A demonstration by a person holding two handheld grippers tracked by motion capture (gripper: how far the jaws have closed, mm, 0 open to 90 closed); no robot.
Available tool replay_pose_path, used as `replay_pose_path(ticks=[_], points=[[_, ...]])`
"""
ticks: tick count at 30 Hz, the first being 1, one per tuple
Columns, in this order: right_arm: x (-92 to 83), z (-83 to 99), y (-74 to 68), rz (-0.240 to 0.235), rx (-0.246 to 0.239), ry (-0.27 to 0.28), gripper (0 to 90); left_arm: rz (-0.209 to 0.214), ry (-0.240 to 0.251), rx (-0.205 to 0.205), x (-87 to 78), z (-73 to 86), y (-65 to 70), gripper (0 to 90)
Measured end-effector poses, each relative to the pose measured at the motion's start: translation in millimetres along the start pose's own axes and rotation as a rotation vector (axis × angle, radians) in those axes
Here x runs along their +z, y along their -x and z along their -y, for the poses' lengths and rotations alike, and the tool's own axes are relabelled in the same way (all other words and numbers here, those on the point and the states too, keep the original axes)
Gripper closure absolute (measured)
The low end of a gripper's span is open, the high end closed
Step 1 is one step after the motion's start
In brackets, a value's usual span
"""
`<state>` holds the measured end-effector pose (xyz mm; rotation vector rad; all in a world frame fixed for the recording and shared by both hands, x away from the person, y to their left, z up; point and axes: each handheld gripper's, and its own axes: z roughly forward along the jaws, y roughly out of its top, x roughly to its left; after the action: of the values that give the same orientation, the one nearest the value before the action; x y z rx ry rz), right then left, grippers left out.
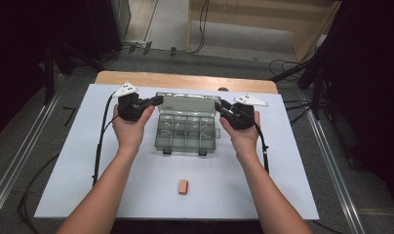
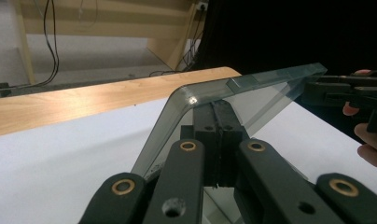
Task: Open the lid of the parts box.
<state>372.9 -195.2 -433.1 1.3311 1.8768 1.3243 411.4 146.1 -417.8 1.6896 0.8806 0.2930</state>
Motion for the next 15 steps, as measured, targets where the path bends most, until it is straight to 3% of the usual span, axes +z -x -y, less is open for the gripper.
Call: replay_pose_path(ticks=[1,9,12,15], points=[[2.8,0.4,2.0,0.01,0.003,-0.003,73.7,-0.002,0.001,0.001,0.7,0.0,-1.2,89.9],[10.0,-2.3,2.7,0.022,0.018,-0.007,81.2,0.001,-0.03,0.029,2.8,3.8,-6.1,89.8],[11.9,-3.0,3.5,0.03,0.029,-0.006,82.3,0.001,-0.007,0.032,-3.4,7.8,-5.2,89.5],[14.0,-4.9,4.0,0.037,0.041,-0.008,82.7,-0.028,0.023,0.03,-11.9,13.8,-4.7,73.6]])
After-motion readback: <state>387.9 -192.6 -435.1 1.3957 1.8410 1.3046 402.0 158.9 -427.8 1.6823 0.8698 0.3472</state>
